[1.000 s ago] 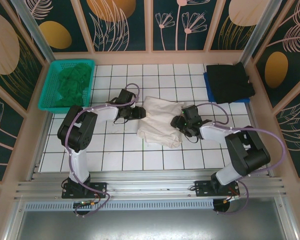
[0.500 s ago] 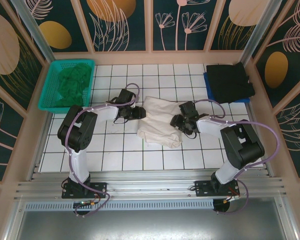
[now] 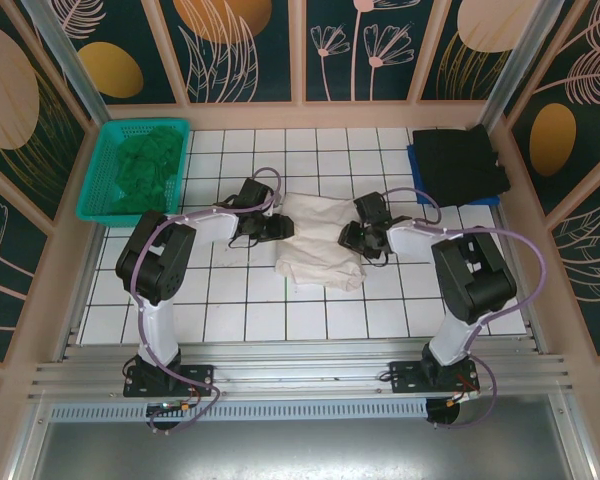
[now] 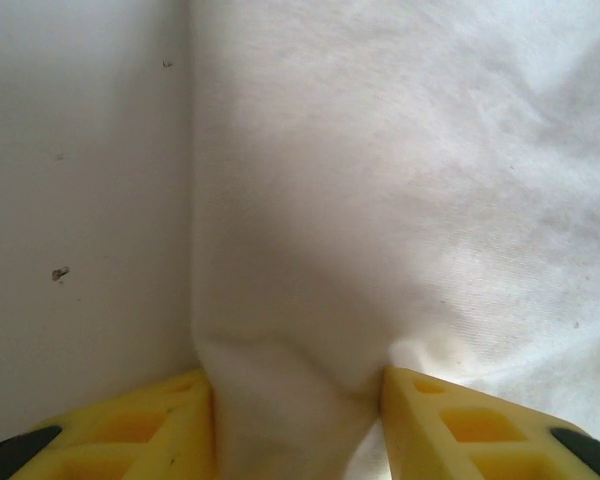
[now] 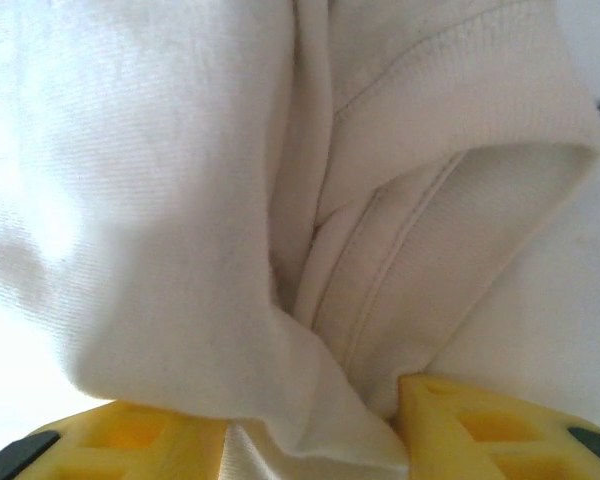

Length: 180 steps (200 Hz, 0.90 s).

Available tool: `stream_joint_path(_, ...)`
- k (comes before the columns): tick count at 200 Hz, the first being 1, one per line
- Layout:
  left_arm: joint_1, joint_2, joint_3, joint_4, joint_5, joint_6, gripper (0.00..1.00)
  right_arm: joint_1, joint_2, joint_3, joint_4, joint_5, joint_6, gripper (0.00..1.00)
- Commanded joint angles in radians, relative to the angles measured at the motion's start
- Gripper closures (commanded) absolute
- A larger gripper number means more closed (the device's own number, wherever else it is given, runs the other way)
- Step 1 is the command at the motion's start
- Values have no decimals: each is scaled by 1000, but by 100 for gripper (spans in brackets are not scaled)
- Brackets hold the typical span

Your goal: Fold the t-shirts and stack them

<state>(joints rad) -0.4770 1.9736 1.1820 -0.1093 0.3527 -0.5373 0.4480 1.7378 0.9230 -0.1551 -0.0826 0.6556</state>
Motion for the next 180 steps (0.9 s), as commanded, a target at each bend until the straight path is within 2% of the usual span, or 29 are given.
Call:
stream_joint_path(1,-5,6,29,-17,17,-14,56,12,72,51,191,22,-85,54)
stream_joint_path(13,-5,8,34,-20,17,-14,56,12,86,57,199,20,-105,59)
stream_joint_path(31,-5,11,38,-24,18,-14,56,11,116,90,181,16,-139,72)
stream_joint_path(42,-5,7,42,-26,22,-15,56,11,129,120,150,41,-160,83)
stream_joint_path(71,-3,-11,58,-42,25,-11,54,1,115,189,49,130,-255,100)
stream_joint_path(93,11,-38,70,-64,2,-10,52,-22,68,223,-16,203,-352,100)
stream_joint_path(132,67,-102,79,-106,-52,6,49,-89,-20,252,-56,238,-580,100)
stream_joint_path(180,95,-116,85,-128,-67,23,48,-171,9,297,-83,238,-671,100)
